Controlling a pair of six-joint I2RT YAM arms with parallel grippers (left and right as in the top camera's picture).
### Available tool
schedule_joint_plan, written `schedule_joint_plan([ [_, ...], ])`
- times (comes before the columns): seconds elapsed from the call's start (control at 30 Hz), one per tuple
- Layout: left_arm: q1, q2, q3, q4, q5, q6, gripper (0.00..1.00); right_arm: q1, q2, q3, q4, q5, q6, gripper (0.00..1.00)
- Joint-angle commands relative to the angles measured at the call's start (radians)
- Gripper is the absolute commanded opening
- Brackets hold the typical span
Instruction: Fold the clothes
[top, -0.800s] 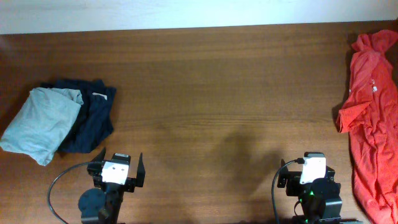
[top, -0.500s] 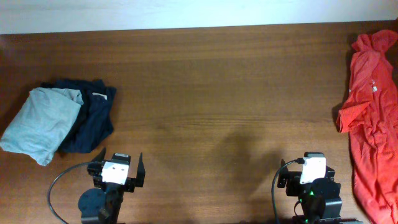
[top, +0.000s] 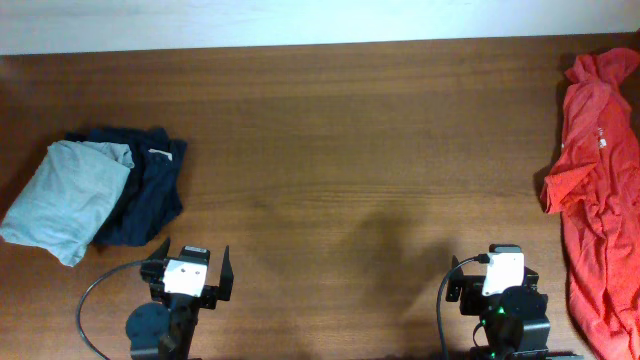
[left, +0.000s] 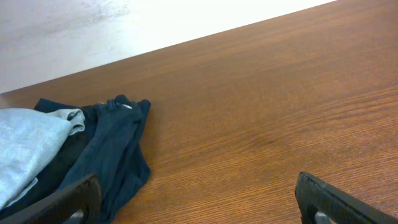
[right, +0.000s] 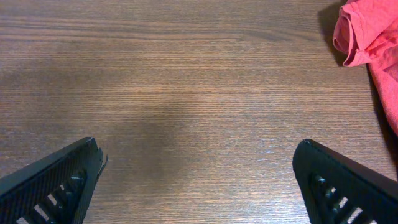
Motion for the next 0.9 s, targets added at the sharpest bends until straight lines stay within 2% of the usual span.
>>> schedule_joint_plan([
  [0.0,0.005,-0.010,-0.010,0.008,0.003,-0.006,0.99,0.006,-0.009,0.002,0.000,0.012,-0.003,0.99],
  [0.6,0.005,-0.010,-0.010,0.008,0.003,-0.006,0.99,0.006,-0.009,0.002,0.000,0.012,-0.003,0.99],
  [0.7,0.005,-0.010,-0.010,0.066,0.006,-0.007,0.99,0.006,-0.009,0.002,0.000,0.012,-0.003,0.99],
  [0.8,0.005,-0.010,-0.010,0.113,0.068,-0.008,1.00,0.006,-0.009,0.002,0.016,0.032,-0.003,0.99],
  [0.87,0.005,-0.010,-0.010,0.103,0.198,-0.007,1.00,0.006,-0.009,0.002,0.071,0.013,-0.001,0.99],
])
